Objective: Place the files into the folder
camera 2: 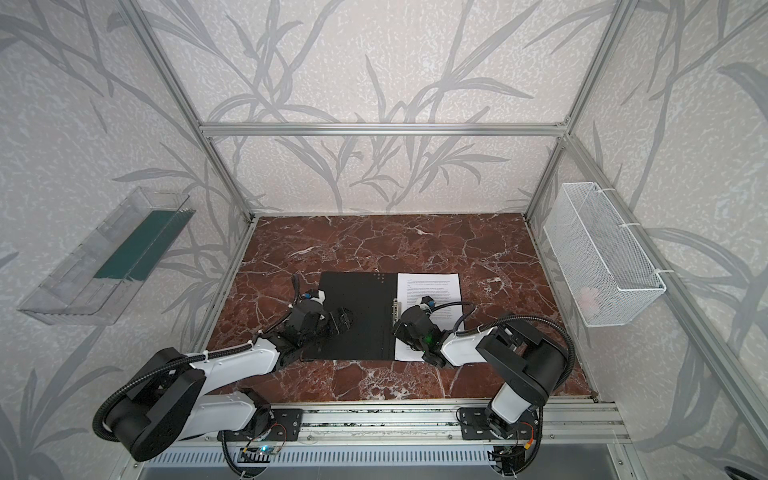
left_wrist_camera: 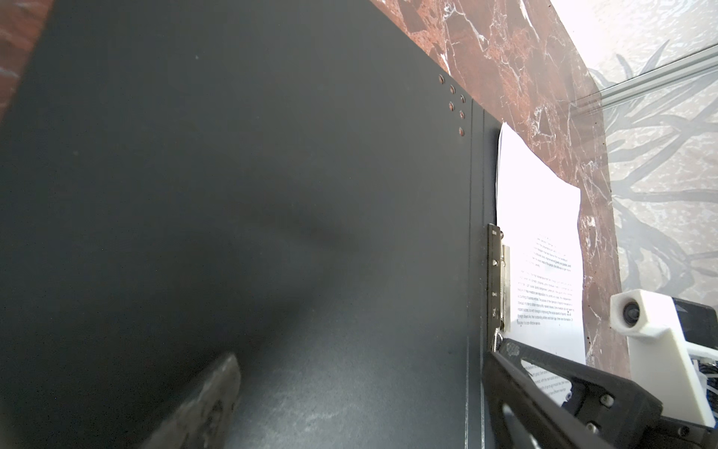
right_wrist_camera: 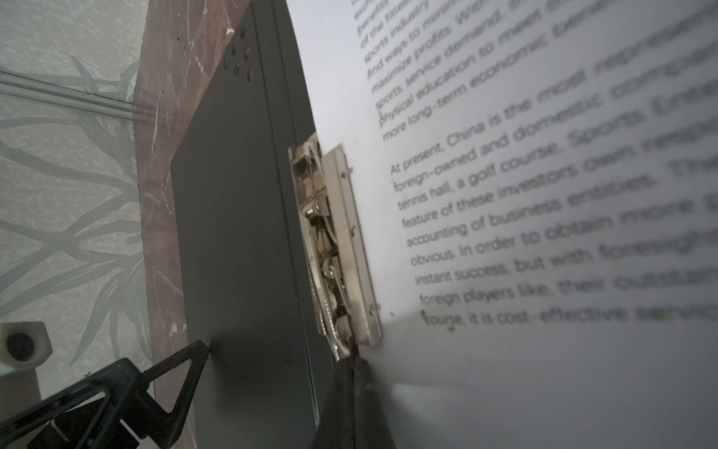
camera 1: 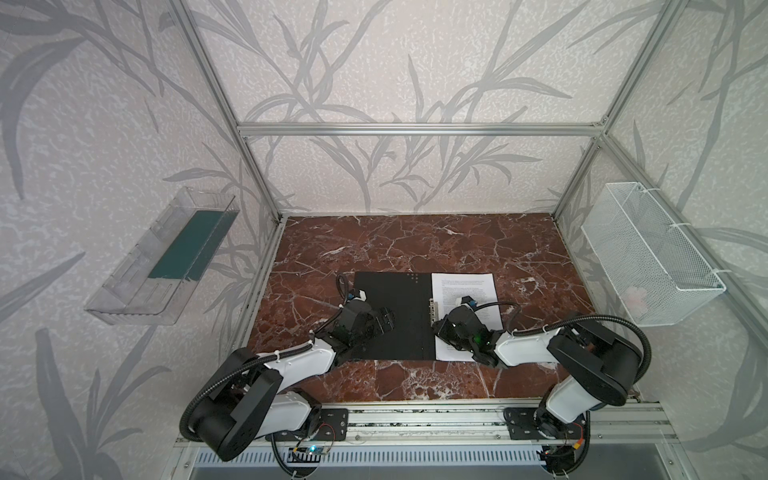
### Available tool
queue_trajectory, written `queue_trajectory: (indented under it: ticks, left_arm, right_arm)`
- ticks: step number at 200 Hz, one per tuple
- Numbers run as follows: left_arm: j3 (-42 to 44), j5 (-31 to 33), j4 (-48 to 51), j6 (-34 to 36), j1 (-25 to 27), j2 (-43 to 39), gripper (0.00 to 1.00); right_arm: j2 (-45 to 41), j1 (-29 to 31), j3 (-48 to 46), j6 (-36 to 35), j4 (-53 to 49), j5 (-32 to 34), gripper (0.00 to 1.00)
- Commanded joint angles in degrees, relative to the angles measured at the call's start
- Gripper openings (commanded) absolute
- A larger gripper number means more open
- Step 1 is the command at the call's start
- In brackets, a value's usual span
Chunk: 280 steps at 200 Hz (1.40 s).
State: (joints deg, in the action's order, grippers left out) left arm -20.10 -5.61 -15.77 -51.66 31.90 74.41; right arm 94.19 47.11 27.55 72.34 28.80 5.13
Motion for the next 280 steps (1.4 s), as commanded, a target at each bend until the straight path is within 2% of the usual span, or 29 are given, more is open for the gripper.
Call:
queue_trajectory:
  ticks: [1,43,113,154,186,200,216,232,248,280]
  left_arm:
    - [3.69,-0.57,14.33,-2.13,0.6,3.79,0.99]
    - [3.17,-0.3,14.48,-1.87,1.24,4.22,0.99]
    - [3.12,0.81,15.41,-1.95,2.2,2.98,0.99]
    - [3.06,0.48,15.77,-1.52,2.16,1.92,0.99]
    - [1.67,-0.23,16.9,0.22,2.18,-0.81,0.99]
    - [-0.28,-1.77,18.18,2.41,2.18,-3.85,0.99]
    - [-3.49,-3.3,21.2,5.34,2.18,-8.79,0.99]
    - [-7.61,-2.32,25.78,8.88,2.24,-14.32,0.99]
    - [-9.26,2.03,28.69,10.63,2.09,-19.81,0.99]
    - [-9.08,10.02,34.13,13.16,-0.26,-25.63,0.99]
  right_arm:
    - [5.4,0.33,-2.62,-0.43,-17.04,0.01,0.0]
    - [0.8,0.26,-2.0,-2.06,-11.53,-3.81,0.0]
    - [-3.47,-0.35,0.95,-4.73,-13.38,-7.31,0.0]
    - [-4.25,-1.4,0.39,-4.58,-13.59,-8.16,0.18]
    - [-8.13,-2.74,1.81,-8.58,-15.71,-10.21,0.31]
    - [-11.84,-3.63,3.38,-12.35,-19.03,-10.58,0.41]
    - [-16.52,-4.47,5.46,-17.74,-22.73,-9.72,0.57]
    - [-20.08,-7.69,8.44,-23.5,-28.26,-12.5,0.71]
    - [-22.21,-12.5,11.17,-29.47,-35.09,-16.21,0.84]
    - [-24.04,-23.73,14.03,-39.17,-49.25,-20.81,0.92]
